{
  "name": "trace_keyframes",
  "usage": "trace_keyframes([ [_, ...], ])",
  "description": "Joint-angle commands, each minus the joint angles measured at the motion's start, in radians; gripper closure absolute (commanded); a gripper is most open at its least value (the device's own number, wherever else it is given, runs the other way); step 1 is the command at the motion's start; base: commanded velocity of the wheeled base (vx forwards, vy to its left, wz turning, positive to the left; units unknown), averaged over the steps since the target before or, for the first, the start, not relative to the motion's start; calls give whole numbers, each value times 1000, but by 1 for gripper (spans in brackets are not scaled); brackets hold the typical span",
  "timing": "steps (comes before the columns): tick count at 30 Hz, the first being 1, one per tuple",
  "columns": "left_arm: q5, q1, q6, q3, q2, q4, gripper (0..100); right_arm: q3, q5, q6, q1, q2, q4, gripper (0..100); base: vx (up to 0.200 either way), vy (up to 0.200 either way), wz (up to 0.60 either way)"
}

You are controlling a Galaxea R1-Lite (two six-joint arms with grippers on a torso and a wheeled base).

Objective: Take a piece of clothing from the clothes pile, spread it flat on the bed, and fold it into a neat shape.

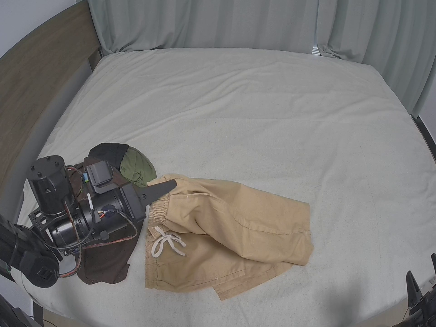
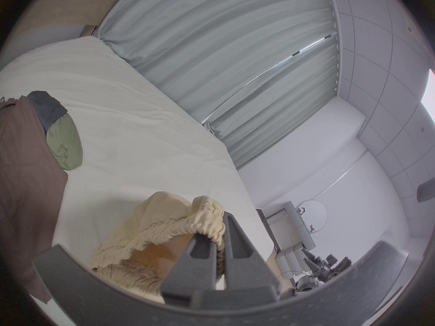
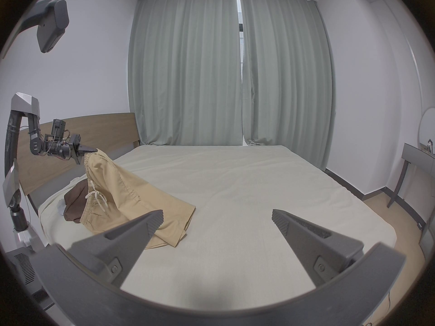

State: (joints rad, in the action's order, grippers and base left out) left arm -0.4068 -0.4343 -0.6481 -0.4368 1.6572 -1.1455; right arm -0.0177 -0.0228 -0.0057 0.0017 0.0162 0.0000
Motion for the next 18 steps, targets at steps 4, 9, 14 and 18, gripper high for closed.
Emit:
trace_keyframes([
  [4,-50,75,39,81,171,-270,100,18,-2,-5,-2,-16,0,0,0,0,0],
  [9,-52,108,79,84,274,-407,100,18,-3,-5,0,-16,0,0,0,0,0],
  [14,-53,109,116,102,277,-404,100,18,-3,-7,-2,-16,0,0,0,0,0],
  [18,-55,129,117,112,274,-404,100,18,-3,-7,-2,-16,0,0,0,0,0],
])
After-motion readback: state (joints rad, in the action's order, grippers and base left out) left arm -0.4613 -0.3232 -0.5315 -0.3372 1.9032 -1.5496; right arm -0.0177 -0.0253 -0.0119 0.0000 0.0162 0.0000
